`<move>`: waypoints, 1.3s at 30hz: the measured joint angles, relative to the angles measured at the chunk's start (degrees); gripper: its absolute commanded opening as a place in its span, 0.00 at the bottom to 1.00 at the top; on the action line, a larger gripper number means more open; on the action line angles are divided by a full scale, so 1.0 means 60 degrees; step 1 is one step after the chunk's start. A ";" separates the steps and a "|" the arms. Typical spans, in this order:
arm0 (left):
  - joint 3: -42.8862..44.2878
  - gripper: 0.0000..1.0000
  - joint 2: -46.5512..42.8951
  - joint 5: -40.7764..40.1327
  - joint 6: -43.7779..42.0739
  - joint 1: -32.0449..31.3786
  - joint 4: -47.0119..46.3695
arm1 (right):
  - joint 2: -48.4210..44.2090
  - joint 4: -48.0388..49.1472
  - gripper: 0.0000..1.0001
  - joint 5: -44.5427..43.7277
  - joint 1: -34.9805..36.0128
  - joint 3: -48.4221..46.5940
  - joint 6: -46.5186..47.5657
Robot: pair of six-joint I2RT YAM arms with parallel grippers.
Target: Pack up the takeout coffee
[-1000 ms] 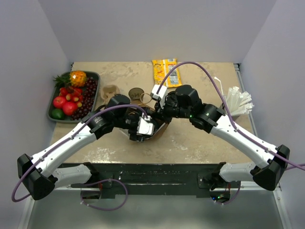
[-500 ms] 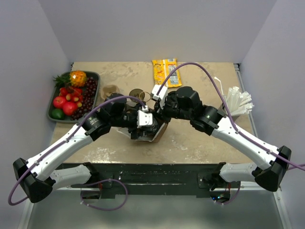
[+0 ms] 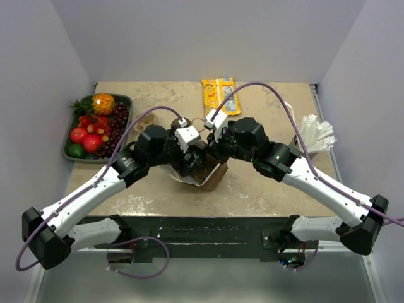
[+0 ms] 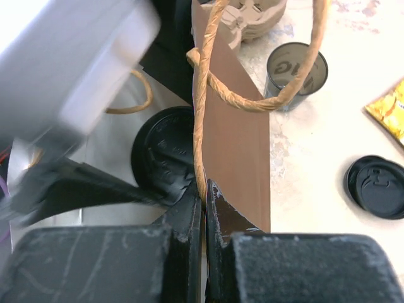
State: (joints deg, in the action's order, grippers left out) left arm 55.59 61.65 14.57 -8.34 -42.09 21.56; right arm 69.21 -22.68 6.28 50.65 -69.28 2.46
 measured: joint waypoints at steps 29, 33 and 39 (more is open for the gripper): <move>-0.3198 0.00 0.0076 -0.0025 0.1166 -0.0652 -0.4794 | -0.0936 0.1293 0.00 -0.0969 0.0488 0.1625 -0.0412; -0.4492 0.00 -0.0339 -0.0346 0.1118 -0.0911 -0.6306 | -0.1249 0.1657 0.00 -0.1177 0.1126 0.2033 -0.0087; -0.5504 0.00 -0.0539 -0.0973 0.1475 -0.1042 -0.7919 | -0.1264 0.1781 0.00 -0.1657 0.1945 0.2182 0.0576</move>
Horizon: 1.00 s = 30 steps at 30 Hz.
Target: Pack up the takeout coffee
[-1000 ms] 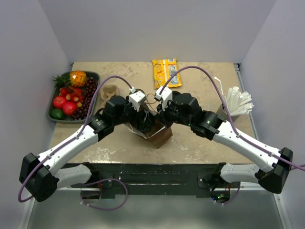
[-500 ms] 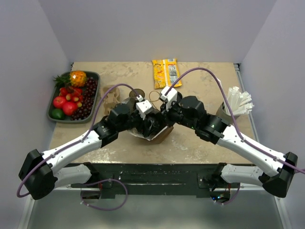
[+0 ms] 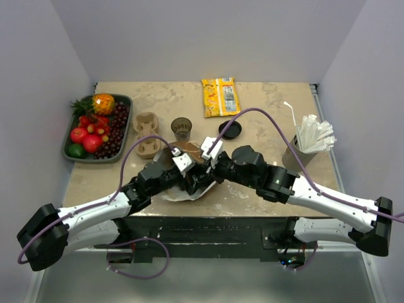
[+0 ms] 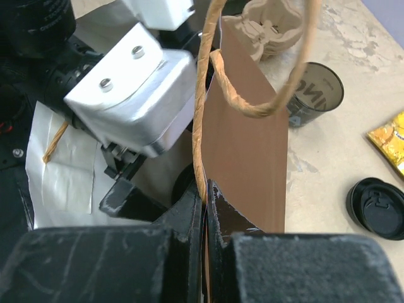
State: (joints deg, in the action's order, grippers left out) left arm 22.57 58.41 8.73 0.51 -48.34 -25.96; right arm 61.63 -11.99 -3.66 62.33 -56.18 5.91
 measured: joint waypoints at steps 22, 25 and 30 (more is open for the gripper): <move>-0.0426 0.00 0.2608 -0.0459 0.1381 -0.0033 -0.4324 | 0.0477 -0.0962 0.00 -0.0812 0.0408 -0.0572 0.0452; -0.0382 0.00 0.2962 -0.0259 0.1293 -0.0033 -0.4765 | 0.0412 -0.1086 0.00 -0.0852 0.0368 -0.0550 0.0444; -0.0353 0.00 0.3100 0.0004 0.1009 -0.0026 -0.4925 | 0.0357 -0.1271 0.00 -0.0678 -0.0040 -0.0586 0.0106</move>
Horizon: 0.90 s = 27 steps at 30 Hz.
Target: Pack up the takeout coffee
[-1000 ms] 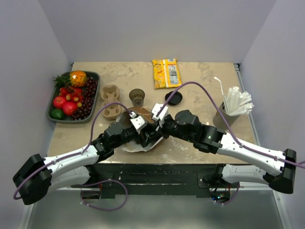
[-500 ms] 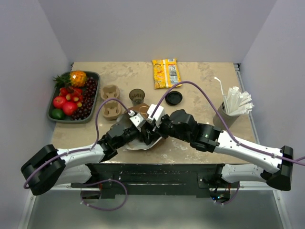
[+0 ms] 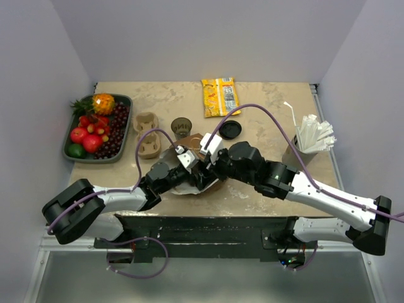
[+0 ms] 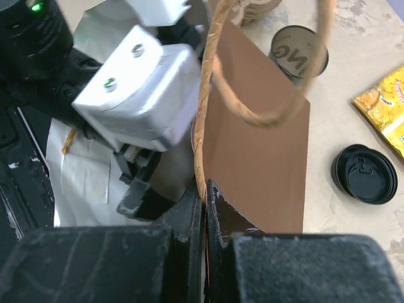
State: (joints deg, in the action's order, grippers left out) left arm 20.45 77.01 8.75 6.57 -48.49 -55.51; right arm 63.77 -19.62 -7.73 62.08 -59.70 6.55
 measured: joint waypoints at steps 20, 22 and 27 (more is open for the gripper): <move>0.0113 0.00 0.0521 0.0149 -0.0798 -0.0124 -0.0313 | 0.1949 -0.1723 0.00 0.0714 -0.1195 -0.2317 -0.0368; 0.0109 0.00 0.0488 0.0142 -0.0907 -0.0138 -0.0350 | 0.2018 -0.1734 0.00 0.0747 -0.1169 -0.2371 -0.0328; 0.0106 0.00 0.0437 0.0168 -0.1115 -0.0157 -0.0801 | 0.2102 -0.1854 0.00 0.1384 -0.1311 -0.2528 -0.0404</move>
State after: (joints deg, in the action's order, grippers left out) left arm 21.08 79.64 9.76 -0.12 -49.43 -60.31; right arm 76.38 -30.74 0.58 54.22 -74.87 4.12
